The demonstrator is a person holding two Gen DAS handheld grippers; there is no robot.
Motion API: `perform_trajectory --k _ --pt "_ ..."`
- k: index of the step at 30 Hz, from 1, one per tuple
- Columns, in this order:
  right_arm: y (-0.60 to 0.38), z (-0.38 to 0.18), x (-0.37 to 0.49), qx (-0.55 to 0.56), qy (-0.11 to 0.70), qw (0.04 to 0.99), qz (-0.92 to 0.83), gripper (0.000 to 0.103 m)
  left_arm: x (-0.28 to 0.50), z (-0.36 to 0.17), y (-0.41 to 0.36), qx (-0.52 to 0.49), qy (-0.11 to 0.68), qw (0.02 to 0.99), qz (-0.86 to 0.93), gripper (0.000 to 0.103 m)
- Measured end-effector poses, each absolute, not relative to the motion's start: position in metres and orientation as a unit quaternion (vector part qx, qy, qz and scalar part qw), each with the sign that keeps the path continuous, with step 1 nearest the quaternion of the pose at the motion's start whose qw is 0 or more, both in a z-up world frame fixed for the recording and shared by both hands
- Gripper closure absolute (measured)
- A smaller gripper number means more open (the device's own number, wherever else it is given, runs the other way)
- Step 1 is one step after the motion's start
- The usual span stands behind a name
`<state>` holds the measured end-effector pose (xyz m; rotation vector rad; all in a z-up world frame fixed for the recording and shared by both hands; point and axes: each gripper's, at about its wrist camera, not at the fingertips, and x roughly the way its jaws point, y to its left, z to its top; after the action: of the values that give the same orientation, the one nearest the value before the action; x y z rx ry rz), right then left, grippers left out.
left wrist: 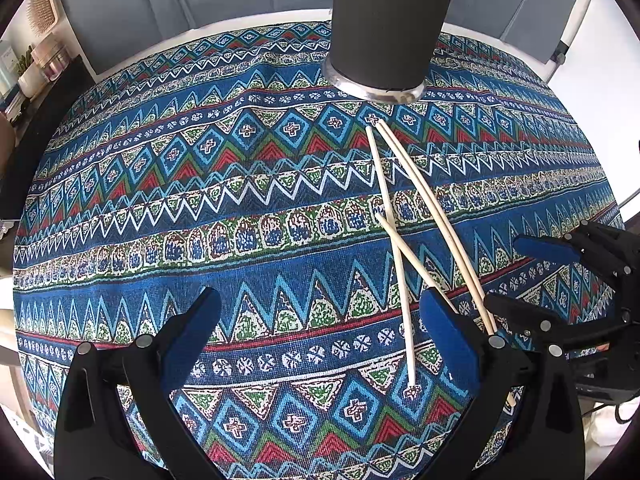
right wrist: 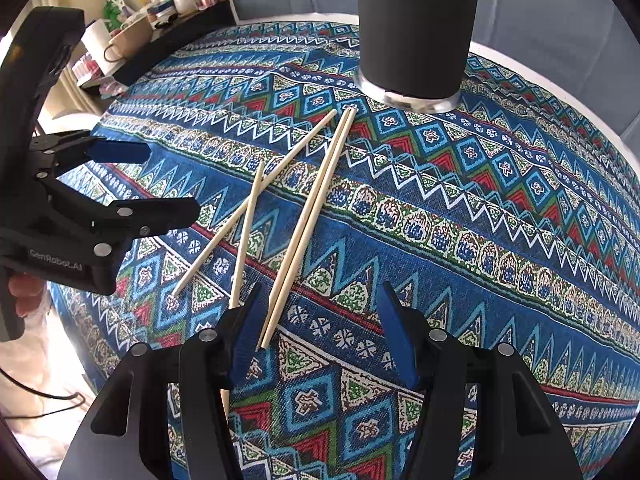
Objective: Organize utensils
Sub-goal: 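Lower both grippers to the remaining sticks and each grasp one stick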
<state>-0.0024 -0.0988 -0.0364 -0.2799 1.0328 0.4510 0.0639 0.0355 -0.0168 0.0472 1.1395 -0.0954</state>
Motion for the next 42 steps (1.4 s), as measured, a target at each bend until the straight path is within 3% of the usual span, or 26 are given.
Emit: perform_trajectory --k 16,22,25,29,30,33,34,35,42 --pt "-0.084 -0.043 0.011 -0.168 0.503 0.829 0.179 0.051 0.07 -0.036 0.01 0.089 0.56 0.823 -0.031 0.006" --pt "-0.086 -0.042 0.018 -0.17 0.503 0.828 0.182 0.052 0.075 -0.041 0.016 0.068 0.562 0.823 -0.037 0.005" --pt "-0.093 -0.04 0.018 -0.166 0.498 0.831 0.183 0.069 0.074 -0.041 0.026 0.051 0.56 0.825 -0.057 0.016" --pt "-0.11 -0.038 0.02 -0.162 0.491 0.836 0.184 0.095 0.07 -0.035 0.036 0.054 0.545 0.834 -0.066 0.047" --pt "-0.114 -0.038 0.021 -0.161 0.489 0.837 0.184 0.097 0.069 -0.034 0.037 0.056 0.543 0.835 -0.068 0.051" --pt "-0.125 -0.038 0.02 -0.152 0.485 0.84 0.19 0.098 0.063 -0.032 0.042 0.064 0.531 0.842 -0.071 0.077" --pt "-0.129 -0.037 0.021 -0.147 0.485 0.84 0.193 0.098 0.061 -0.031 0.043 0.07 0.529 0.843 -0.069 0.093" --pt "-0.133 -0.037 0.021 -0.138 0.485 0.842 0.195 0.098 0.059 -0.031 0.045 0.075 0.528 0.843 -0.064 0.098" --pt "-0.162 -0.035 0.022 -0.079 0.482 0.848 0.206 0.098 0.059 -0.03 0.07 0.04 0.528 0.847 -0.046 0.098"
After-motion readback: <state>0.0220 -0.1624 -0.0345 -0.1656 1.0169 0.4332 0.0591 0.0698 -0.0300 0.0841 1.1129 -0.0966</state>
